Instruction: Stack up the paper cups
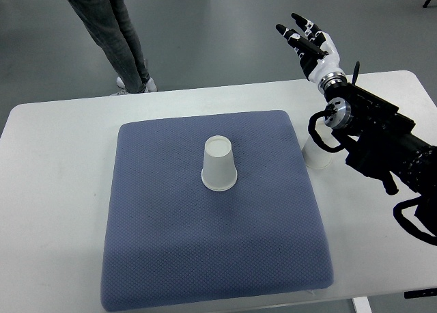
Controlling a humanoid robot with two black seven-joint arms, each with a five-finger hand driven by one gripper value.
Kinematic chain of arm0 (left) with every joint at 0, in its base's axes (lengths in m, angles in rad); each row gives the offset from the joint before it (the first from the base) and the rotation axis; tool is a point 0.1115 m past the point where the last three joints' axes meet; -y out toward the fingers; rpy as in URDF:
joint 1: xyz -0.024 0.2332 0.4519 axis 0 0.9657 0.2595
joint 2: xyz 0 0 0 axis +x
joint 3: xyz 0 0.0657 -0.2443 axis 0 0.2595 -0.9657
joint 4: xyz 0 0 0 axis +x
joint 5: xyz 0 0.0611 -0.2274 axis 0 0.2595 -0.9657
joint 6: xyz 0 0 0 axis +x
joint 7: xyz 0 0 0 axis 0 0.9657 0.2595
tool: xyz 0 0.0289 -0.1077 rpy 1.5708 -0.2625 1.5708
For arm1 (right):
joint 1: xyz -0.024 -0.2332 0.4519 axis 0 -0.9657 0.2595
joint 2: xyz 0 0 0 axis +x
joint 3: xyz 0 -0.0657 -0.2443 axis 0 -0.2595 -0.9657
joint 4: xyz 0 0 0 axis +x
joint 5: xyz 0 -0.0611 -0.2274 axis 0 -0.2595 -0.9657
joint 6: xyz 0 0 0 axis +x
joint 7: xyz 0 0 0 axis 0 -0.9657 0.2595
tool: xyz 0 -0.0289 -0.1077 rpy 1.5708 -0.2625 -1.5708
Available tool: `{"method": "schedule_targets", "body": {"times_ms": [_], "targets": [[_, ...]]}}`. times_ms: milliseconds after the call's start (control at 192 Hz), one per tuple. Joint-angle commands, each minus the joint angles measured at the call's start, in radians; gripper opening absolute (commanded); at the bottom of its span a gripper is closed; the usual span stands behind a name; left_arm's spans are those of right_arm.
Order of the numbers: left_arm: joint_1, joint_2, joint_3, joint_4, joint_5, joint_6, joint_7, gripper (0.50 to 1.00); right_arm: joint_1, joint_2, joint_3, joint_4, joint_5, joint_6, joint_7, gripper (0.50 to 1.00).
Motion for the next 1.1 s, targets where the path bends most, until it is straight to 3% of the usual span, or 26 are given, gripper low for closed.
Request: {"method": "schedule_targets", "body": {"times_ms": [0,323,563,745,954,1095], "targets": [[0.000,0.000,0.000,0.001,0.000,0.000,0.000,1.000,0.010,0.000,-0.007,0.000,0.002,0.000,-0.002,0.948],[0.000,0.000,0.000,0.001,0.000,0.000,0.000,1.000,0.030,0.000,-0.013,0.018,-0.023,-0.002,-0.006,0.948],[0.000,0.000,0.000,0.001,0.000,0.000,0.000,1.000,0.055,-0.002,-0.043,0.107,-0.304,-0.005,-0.008,0.948],[0.000,0.000,0.000,0.001,0.000,0.000,0.000,1.000,0.150,-0.158,-0.228,0.209,-0.532,0.012,-0.011,0.948],[0.000,0.000,0.000,0.001,0.000,0.000,0.000,1.000,0.249,-0.368,-0.500,0.356,-0.696,0.127,-0.026,0.948],[0.000,0.000,0.000,0.001,0.000,0.000,0.000,1.000,0.299,-0.456,-0.604,0.422,-0.946,0.146,-0.028,0.948]]}}
